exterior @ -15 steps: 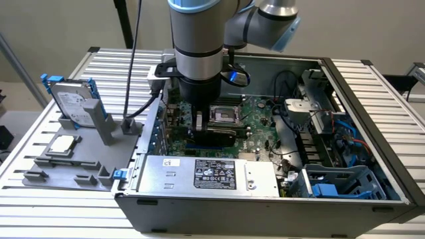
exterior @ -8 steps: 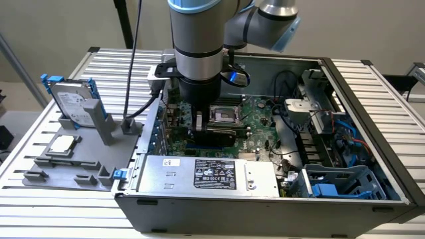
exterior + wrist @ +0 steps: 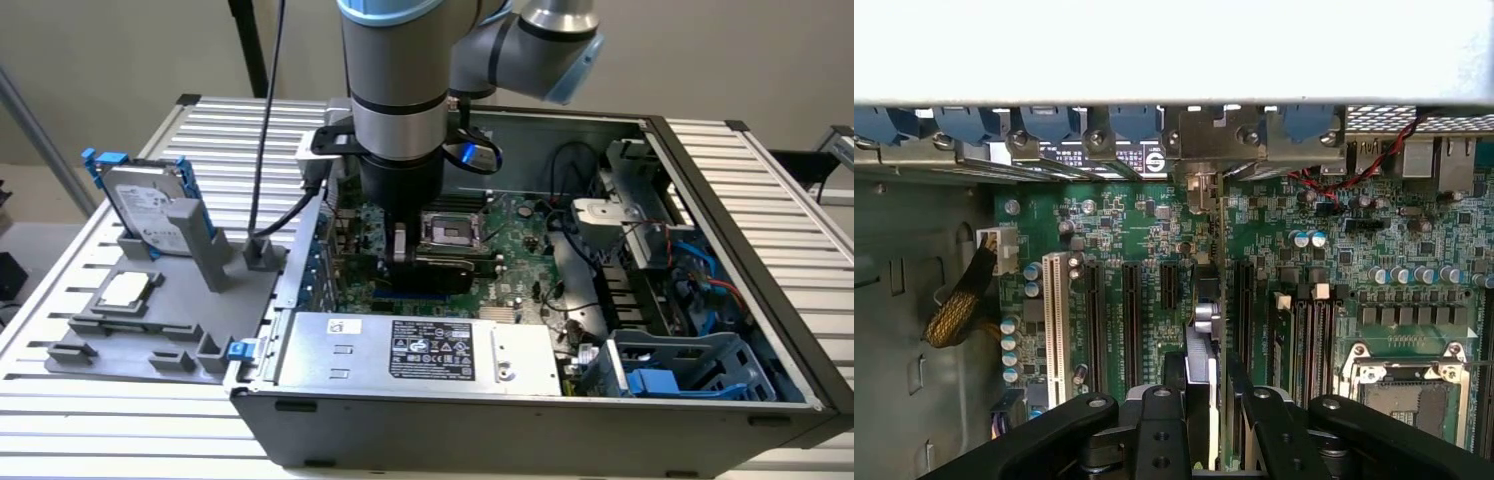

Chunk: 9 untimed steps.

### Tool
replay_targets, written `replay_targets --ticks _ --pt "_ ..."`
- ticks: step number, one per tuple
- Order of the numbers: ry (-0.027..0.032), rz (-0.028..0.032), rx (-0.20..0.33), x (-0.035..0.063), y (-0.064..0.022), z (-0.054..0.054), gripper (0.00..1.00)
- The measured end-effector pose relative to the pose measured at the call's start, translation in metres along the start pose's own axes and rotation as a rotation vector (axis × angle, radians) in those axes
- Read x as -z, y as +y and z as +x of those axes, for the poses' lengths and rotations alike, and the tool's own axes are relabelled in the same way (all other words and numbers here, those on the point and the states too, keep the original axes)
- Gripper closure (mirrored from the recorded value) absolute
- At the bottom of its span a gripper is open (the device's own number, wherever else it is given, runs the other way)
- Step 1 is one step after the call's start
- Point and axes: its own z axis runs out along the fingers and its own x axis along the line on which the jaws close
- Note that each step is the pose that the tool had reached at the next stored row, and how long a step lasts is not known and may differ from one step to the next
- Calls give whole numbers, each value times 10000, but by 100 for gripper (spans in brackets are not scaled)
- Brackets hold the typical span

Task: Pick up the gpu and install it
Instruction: 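Insert the gpu into the slot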

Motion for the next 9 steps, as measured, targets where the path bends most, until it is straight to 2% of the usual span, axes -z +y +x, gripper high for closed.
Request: replay_targets --ticks 9 --pt "-1 1 -2 -1 8 7 73"
